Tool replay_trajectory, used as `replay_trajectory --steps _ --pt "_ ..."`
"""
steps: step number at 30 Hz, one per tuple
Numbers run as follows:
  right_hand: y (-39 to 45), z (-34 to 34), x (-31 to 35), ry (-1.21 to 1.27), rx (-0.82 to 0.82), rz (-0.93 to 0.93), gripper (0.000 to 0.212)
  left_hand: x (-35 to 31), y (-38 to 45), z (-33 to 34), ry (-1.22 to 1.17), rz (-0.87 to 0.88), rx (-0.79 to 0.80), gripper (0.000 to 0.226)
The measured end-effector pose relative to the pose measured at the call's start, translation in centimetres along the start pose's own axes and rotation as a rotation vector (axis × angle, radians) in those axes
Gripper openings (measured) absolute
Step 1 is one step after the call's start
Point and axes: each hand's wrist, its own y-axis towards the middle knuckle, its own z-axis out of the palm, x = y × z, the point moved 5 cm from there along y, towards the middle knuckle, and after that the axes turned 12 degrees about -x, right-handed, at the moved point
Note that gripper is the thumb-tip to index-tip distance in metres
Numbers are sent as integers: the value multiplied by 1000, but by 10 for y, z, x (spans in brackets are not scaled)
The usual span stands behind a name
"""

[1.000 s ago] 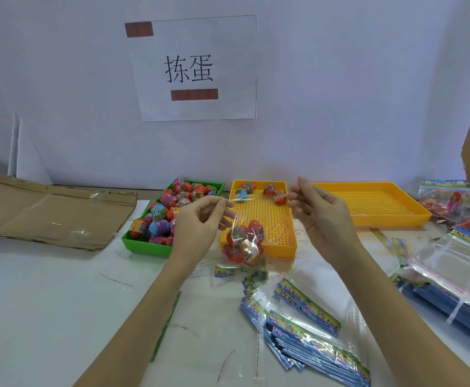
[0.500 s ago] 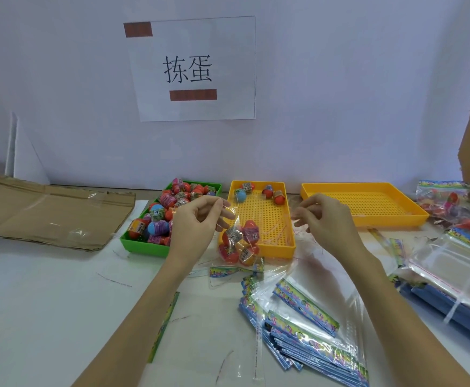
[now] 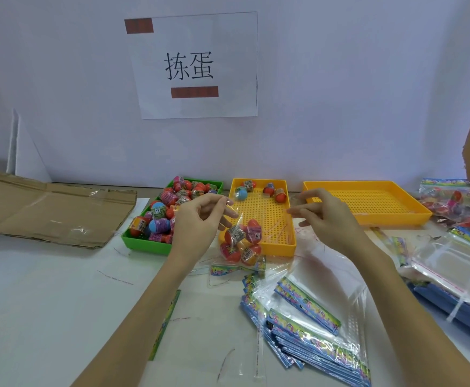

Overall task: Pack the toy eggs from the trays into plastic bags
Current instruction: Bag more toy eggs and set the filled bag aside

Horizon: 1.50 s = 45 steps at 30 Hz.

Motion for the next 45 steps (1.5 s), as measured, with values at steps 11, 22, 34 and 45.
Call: replay_trajectory --steps 11,22,34,45 --pt "-17 28 23 91 195 -132 39 0 0 1 22 13 21 17" --pt "-14 30 20 -265 20 -207 14 -1 -1 2 35 8 28 17" --pt "-8 15 7 -270 92 -120 28 0 0 2 30 -6 29 17" --pt "0 -9 -16 -188 127 87 16 -2 -1 3 6 -10 42 17"
